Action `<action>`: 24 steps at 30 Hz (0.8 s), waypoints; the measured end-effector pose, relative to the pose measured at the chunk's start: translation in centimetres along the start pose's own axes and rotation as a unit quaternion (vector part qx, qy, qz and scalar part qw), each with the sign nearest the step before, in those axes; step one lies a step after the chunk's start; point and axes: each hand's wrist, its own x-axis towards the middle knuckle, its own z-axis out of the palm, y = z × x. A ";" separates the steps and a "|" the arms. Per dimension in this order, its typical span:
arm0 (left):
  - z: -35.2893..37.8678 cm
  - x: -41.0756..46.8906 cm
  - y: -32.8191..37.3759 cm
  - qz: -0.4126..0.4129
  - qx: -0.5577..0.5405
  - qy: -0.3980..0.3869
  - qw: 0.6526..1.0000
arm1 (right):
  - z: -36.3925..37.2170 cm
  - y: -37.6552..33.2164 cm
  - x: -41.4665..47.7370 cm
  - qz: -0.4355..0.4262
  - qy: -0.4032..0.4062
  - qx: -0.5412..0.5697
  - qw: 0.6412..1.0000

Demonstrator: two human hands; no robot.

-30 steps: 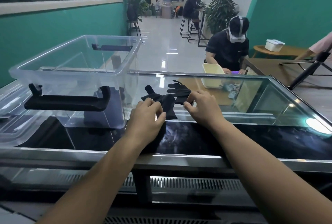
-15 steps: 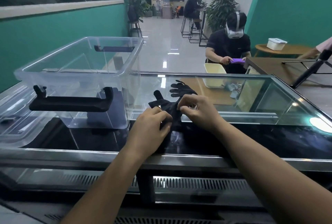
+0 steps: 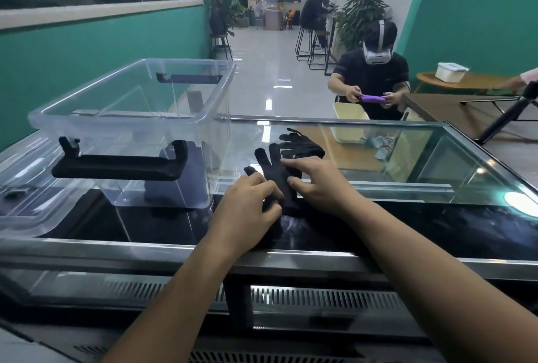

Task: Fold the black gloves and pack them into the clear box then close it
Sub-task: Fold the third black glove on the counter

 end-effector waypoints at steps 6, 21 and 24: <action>-0.1 0.0 -0.3 0.010 -0.003 -0.003 1.000 | -0.7 0.8 0.1 0.012 0.123 0.001 0.992; -0.5 0.0 0.2 0.009 -0.025 -0.049 0.998 | -1.0 2.0 0.4 0.139 0.105 -0.109 0.979; -0.5 -0.1 0.3 0.012 -0.046 -0.053 0.997 | -1.1 2.0 0.4 0.137 0.128 -0.077 0.979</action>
